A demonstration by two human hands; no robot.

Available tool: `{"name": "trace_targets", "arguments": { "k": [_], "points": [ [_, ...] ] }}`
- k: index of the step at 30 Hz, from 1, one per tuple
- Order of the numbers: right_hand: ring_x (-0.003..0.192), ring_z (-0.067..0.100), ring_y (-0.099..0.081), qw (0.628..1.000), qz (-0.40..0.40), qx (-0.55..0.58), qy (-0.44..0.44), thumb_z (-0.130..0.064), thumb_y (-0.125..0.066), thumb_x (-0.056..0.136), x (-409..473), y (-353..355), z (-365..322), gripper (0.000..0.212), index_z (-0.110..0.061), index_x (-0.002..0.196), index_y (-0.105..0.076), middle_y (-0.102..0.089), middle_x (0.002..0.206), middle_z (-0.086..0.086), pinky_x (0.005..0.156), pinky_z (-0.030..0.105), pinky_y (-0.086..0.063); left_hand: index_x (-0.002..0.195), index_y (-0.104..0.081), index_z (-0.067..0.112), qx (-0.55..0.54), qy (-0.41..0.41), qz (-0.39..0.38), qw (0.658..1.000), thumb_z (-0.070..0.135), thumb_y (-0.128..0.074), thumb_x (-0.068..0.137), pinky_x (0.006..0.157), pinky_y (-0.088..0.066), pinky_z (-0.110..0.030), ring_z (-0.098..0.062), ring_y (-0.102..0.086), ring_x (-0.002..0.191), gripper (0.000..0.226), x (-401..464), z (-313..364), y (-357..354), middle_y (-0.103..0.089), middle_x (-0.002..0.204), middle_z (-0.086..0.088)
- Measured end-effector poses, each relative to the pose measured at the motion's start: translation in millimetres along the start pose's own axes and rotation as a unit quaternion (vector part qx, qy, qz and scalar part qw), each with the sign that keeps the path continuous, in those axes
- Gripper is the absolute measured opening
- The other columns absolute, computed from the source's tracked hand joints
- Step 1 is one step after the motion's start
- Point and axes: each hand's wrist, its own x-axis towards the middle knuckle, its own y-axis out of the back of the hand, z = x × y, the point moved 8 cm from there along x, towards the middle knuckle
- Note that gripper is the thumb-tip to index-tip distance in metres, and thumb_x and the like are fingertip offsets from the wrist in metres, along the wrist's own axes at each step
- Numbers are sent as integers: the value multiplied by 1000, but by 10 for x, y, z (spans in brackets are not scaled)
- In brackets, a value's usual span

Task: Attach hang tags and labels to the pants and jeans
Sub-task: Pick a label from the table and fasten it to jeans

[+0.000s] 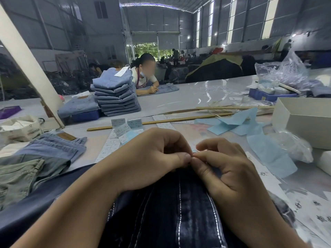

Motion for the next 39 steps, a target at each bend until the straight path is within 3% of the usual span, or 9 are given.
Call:
{"name": "trace_targets", "arguments": {
  "k": [10, 15, 17, 21, 27, 33, 39],
  "points": [
    [95, 9, -53, 1000, 7, 8, 10, -27, -61, 82, -8, 14, -49, 16, -28, 71, -72, -59, 87, -18, 79, 13, -35, 85, -70, 21, -15, 35, -31, 999, 16, -63, 94, 71, -50, -25, -3, -59, 67, 12, 28, -72, -87, -69, 72, 11],
    [99, 11, -56, 999, 44, 21, -7, -27, -66, 76, -19, 82, -27, 6, -30, 81, -68, -57, 94, -15, 83, 15, -39, 77, -67, 22, -56, 59, -25, 996, 16, -61, 94, 67, -43, -24, -6, -55, 63, 19, 39, -104, -78, -66, 68, 10],
    [101, 12, -56, 998, 62, 18, -1, -26, -69, 72, -34, 119, -34, 14, -31, 84, -64, -55, 97, -14, 84, 16, -39, 75, -66, 21, -77, 67, -19, 995, 15, -59, 94, 63, -42, -20, -7, -54, 62, 21, 35, -120, -67, -65, 68, 9],
    [102, 9, -55, 998, 50, 33, -8, -29, -70, 70, -47, 93, -30, 14, -37, 81, -72, -52, 102, -19, 82, 15, -40, 74, -65, 20, -108, 67, -25, 992, 13, -59, 93, 55, -39, -12, -7, -52, 60, 21, 33, -115, -76, -64, 67, 8],
    [101, 8, -55, 998, 59, 11, -13, -23, -83, 74, -40, 94, 14, 21, -38, 85, -73, -54, 102, -17, 82, 5, -36, 77, -66, 19, -122, 56, -45, 990, 14, -61, 92, 59, -41, -14, -7, -51, 62, 17, 26, -95, -105, -65, 68, 7],
    [103, 10, -55, 998, 56, 8, -17, -20, -84, 75, -40, 84, 20, 25, -35, 92, -74, -54, 103, -16, 83, 7, -38, 75, -68, 21, -111, 51, -47, 991, 14, -62, 92, 63, -42, -17, -6, -52, 64, 19, 35, -88, -111, -64, 68, 7],
    [98, 10, -55, 998, 57, -8, -5, -19, -81, 78, -30, 90, -21, 13, -30, 77, -74, -54, 95, -18, 80, 11, -39, 79, -68, 18, -109, 48, -43, 992, 14, -63, 91, 61, -43, -15, -6, -51, 62, 14, 36, -81, -108, -64, 67, 7]
  ]
}}
